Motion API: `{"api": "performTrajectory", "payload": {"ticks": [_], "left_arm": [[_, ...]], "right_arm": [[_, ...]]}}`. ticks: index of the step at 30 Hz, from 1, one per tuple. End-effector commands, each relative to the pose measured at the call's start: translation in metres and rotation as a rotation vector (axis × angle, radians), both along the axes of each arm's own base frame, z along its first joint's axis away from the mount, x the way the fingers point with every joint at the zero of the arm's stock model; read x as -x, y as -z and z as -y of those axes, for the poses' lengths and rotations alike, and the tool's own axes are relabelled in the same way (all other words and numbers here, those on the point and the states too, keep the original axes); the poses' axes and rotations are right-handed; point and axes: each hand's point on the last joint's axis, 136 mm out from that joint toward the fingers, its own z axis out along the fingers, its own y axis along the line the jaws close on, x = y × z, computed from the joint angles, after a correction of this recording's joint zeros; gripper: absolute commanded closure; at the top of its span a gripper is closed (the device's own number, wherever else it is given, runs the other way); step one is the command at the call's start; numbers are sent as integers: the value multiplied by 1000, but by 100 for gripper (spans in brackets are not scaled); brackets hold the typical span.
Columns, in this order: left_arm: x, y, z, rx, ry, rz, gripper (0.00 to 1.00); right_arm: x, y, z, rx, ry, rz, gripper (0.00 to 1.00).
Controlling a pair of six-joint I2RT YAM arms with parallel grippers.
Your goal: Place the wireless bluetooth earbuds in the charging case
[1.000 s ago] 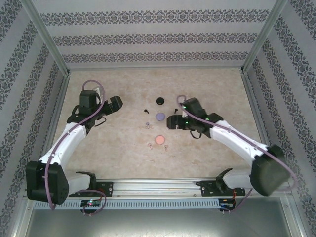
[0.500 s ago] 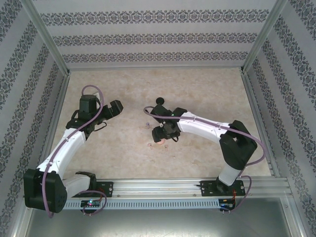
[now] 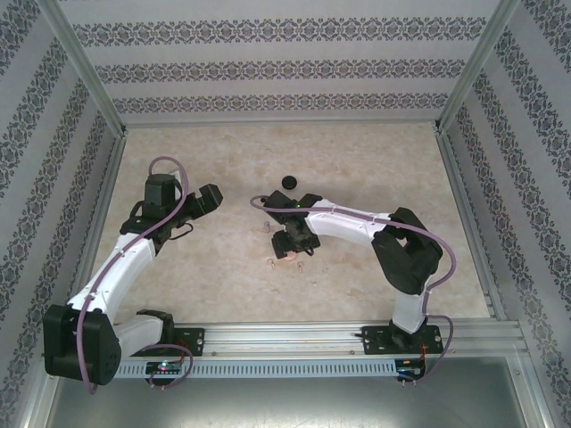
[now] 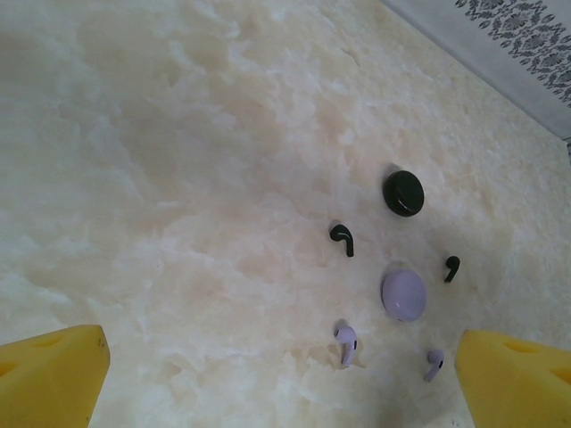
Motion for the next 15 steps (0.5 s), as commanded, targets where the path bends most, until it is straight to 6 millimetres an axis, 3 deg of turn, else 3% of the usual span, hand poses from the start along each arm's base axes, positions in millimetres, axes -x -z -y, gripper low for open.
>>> {"api": "performTrajectory", "payload": {"ticks": [1,5,15], "left_arm": [[-4,-2,5,13,16,18,1],[-7,0,7,15,23,15,1],[-9,-2,10,28,34,18,1]], "right_arm": [[-3,0,-11,-3,10,12,28],[-4,6,-16,2,9,5,28],[-2,23,-7,52,19,-14,29]]}}
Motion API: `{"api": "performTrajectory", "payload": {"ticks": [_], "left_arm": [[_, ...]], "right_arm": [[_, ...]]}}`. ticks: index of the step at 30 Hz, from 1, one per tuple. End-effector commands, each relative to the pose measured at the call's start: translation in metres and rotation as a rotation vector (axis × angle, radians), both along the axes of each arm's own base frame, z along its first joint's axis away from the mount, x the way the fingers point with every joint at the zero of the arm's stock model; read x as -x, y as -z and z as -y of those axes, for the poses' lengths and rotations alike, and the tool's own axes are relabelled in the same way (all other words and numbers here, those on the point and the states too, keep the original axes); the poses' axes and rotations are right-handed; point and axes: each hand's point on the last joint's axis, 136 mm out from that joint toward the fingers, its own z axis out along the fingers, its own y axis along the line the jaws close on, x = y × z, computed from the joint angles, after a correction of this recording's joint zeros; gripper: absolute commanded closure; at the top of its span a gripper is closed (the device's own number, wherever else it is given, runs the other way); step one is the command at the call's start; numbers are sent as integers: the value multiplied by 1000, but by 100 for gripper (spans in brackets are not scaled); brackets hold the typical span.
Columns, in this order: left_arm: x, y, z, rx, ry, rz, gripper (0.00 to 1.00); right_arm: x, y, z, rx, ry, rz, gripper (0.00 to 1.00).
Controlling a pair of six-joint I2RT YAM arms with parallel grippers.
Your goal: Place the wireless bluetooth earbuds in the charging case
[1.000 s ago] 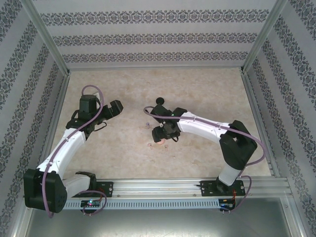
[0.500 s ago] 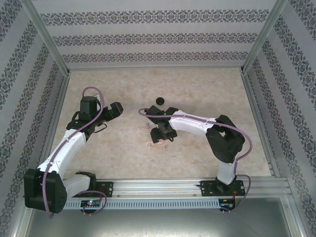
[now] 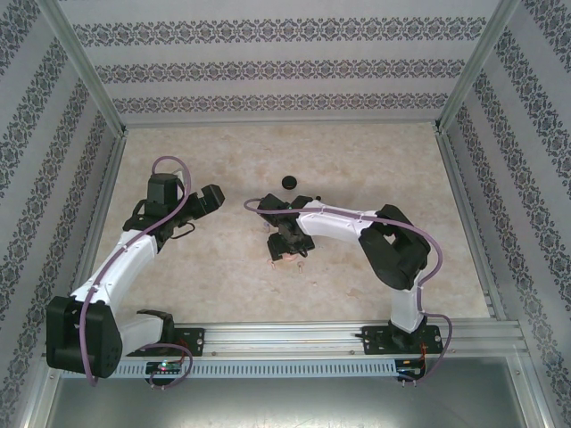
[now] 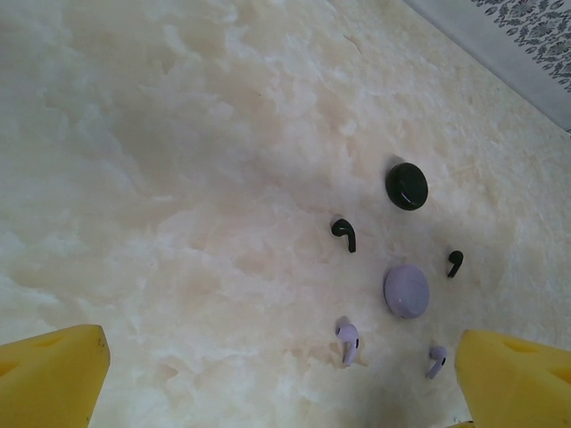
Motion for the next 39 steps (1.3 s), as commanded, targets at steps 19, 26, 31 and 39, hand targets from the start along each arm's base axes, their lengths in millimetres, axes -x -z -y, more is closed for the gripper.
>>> {"api": "performTrajectory", "payload": {"ticks": [19,26,31,39], "left_arm": [[-4,-15,12,80,12,-5,1],[0,-3,2,79,-77,-82,1],[-5,-17,17,132,-10,30,1],[-8,-35,50,235,130,237,1]], "right_arm": [[-2,20,0,8,40,-23,46],[1,11,-2,-33,70,-9,53],[-8,-28,-7,-135,126,70,54],[-59,-96,-9,-370,354,190,55]]}}
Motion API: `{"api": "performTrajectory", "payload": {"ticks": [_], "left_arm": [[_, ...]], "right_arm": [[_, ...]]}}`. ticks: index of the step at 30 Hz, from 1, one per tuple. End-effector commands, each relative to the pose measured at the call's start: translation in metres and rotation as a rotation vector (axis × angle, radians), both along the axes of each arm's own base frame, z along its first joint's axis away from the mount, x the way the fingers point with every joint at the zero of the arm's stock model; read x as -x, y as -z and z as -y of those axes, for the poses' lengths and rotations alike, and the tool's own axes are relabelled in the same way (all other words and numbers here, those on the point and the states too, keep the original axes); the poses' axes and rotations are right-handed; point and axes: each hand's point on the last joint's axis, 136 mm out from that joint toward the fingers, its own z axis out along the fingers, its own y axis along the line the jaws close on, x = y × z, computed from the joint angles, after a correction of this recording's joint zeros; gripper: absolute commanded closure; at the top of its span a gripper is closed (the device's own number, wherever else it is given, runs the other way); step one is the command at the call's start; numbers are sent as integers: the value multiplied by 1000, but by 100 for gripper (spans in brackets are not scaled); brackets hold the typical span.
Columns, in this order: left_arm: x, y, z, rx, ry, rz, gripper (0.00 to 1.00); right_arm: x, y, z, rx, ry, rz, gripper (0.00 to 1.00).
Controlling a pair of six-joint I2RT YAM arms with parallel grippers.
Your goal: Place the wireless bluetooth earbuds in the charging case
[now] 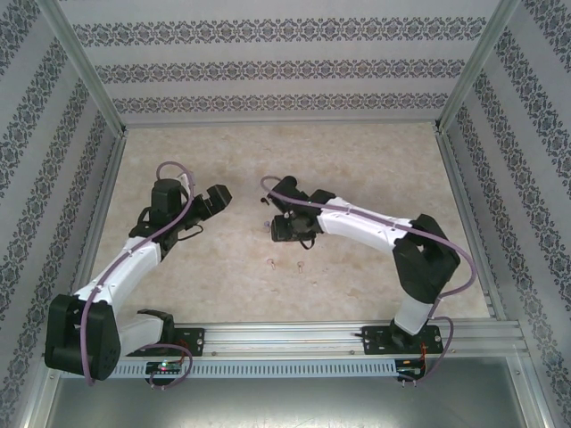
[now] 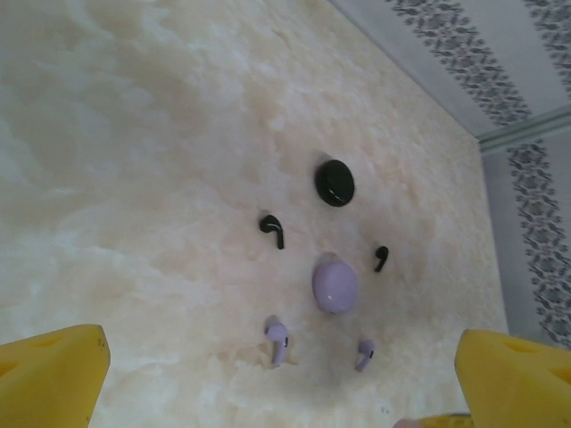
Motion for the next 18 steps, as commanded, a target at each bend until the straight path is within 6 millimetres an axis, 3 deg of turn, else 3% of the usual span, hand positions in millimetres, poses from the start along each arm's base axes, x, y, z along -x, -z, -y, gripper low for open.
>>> {"api": "performTrajectory", "payload": {"ticks": [1,5,9,13,18], "left_arm": [[-6,-32,21,76,72,175,1],[-1,-39,42,114,133,275,1],[5,-42,71,119,215,334,1],[4,-34,93,115,251,342,2],[0,-17,117,119,277,329,12]], "right_arm": [[-36,-31,-2,-164,175,47,55],[-70,-40,6,-350,392,31,55],[-90,-38,17,-481,601,3,56],[-95,-35,21,-542,735,-20,56],[-92,-35,19,-609,835,-37,55]]}}
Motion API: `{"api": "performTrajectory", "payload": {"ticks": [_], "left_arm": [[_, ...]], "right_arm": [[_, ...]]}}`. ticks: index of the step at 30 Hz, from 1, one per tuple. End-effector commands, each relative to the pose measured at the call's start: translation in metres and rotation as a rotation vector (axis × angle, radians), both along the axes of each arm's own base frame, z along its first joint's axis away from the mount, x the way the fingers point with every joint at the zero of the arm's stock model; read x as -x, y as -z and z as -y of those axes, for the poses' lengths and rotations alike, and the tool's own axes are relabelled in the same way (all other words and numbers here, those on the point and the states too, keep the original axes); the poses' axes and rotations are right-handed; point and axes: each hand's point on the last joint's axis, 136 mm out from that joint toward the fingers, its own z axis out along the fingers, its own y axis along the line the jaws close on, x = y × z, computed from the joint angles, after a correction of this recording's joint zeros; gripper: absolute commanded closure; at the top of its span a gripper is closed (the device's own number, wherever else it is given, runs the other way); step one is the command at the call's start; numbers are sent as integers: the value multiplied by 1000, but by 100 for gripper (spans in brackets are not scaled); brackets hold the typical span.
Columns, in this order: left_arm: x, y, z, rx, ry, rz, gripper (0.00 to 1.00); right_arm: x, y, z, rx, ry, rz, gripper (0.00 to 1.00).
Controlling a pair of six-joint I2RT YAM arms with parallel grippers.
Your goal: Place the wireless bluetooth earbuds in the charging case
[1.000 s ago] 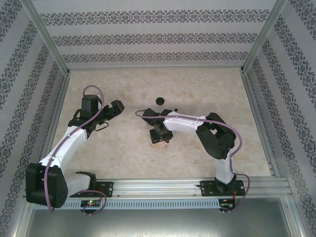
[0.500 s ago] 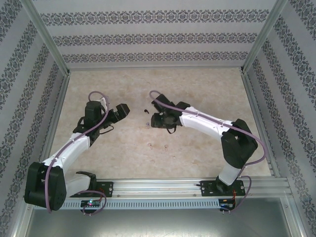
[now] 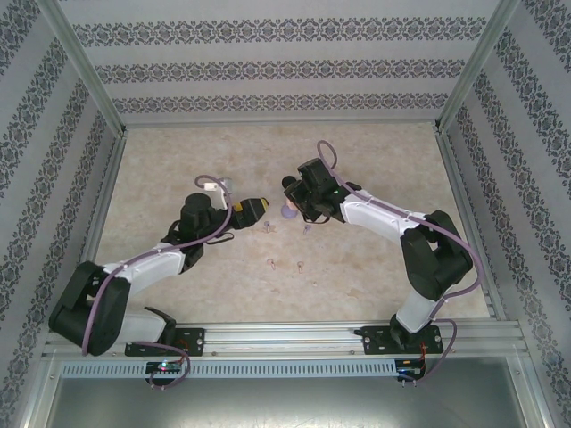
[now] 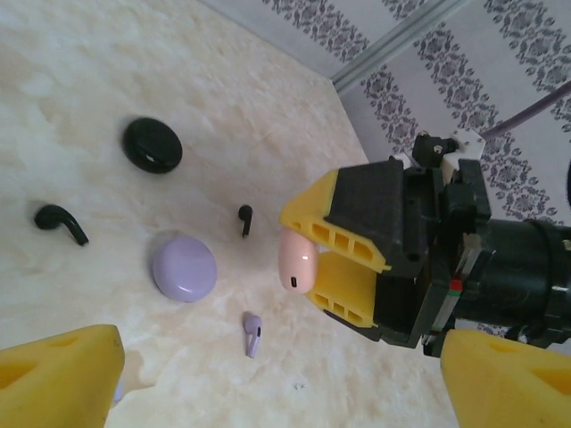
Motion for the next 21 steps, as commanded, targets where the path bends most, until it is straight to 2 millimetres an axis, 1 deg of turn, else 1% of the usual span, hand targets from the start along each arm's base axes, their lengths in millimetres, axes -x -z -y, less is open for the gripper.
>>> {"api": "performTrajectory", "payload": {"ticks": [1,3,8,13,21], "left_arm": [[-10,-16,15,33,5,95,14],[-12,-9,21,35,13,90,19],[-18,1,38,62,43,86,32],[-24,5,56,80,82,92,38],[-30,14,72,90,125,85,45]], "right_arm": [[-4,-21,-5,-106,111,24,55],[-1,-20,-7,-117,121,20,55],[1,-19,-14,-163,118,13,55],[4,-17,-17,-174,110,7,55],[5,-16,-20,-191,100,8,55]]}}
